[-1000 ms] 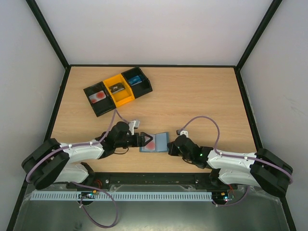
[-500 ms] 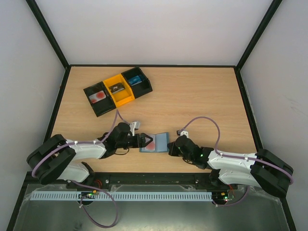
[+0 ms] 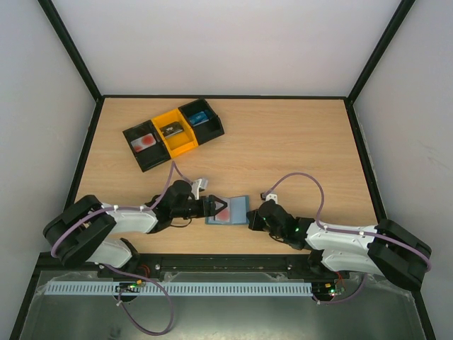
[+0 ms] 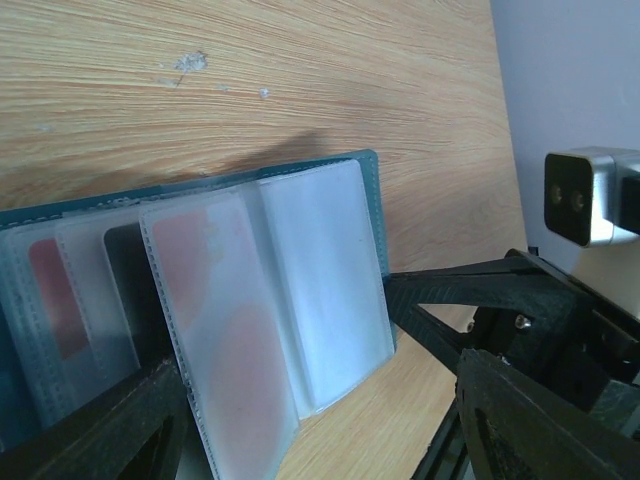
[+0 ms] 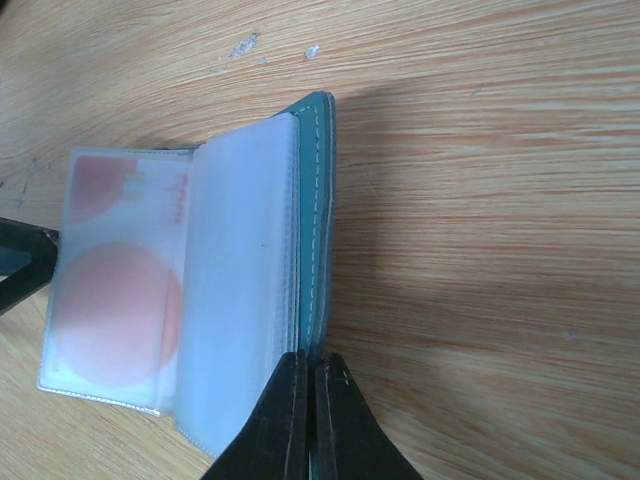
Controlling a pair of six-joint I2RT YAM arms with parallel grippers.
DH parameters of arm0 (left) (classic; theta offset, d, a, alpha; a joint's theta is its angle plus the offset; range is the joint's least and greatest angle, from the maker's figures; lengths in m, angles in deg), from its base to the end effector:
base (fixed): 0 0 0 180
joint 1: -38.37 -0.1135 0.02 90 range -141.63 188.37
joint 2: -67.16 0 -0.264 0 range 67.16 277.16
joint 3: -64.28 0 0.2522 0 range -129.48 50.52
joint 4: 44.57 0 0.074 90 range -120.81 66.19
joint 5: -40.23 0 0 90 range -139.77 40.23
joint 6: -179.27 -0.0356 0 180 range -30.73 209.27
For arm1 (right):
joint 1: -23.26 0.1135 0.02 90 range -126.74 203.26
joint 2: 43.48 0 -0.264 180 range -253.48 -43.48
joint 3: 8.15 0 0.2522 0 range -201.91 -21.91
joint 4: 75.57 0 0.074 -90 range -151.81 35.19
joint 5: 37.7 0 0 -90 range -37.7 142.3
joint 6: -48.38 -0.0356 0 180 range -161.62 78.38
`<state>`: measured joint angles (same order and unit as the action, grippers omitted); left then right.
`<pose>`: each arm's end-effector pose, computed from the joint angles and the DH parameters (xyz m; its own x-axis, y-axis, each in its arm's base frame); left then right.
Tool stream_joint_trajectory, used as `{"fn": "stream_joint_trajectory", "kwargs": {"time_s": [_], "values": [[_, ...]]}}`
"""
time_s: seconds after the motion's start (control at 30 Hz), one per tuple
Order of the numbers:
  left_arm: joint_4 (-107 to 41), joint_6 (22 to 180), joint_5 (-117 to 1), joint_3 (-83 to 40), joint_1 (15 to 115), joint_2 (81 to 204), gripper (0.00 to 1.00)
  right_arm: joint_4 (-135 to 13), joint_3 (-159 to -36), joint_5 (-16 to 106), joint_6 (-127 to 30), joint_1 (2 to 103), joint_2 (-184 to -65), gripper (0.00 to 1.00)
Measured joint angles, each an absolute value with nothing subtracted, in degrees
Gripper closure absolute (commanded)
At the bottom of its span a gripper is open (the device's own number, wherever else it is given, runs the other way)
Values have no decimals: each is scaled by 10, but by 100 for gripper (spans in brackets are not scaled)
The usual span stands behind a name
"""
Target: Take the credit cards out of the card holder
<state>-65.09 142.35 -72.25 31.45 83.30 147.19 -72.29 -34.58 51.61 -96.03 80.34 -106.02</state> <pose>0.1611 -0.1800 0.1405 -0.9060 -0.1396 -0.3995 0.2832 0.5015 -0.8175 0.1011 0.1570 0.1296 -0.8874 0.1255 -0.4436 -0.2110 0.7449 0.6329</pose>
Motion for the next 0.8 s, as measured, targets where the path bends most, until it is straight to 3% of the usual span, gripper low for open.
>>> {"fn": "stream_joint_trajectory", "kwargs": {"time_s": [0.8], "values": [[-733, 1480, -756, 305, 882, 1497, 26, -762, -335, 495, -961, 803, -1080, 98]]}}
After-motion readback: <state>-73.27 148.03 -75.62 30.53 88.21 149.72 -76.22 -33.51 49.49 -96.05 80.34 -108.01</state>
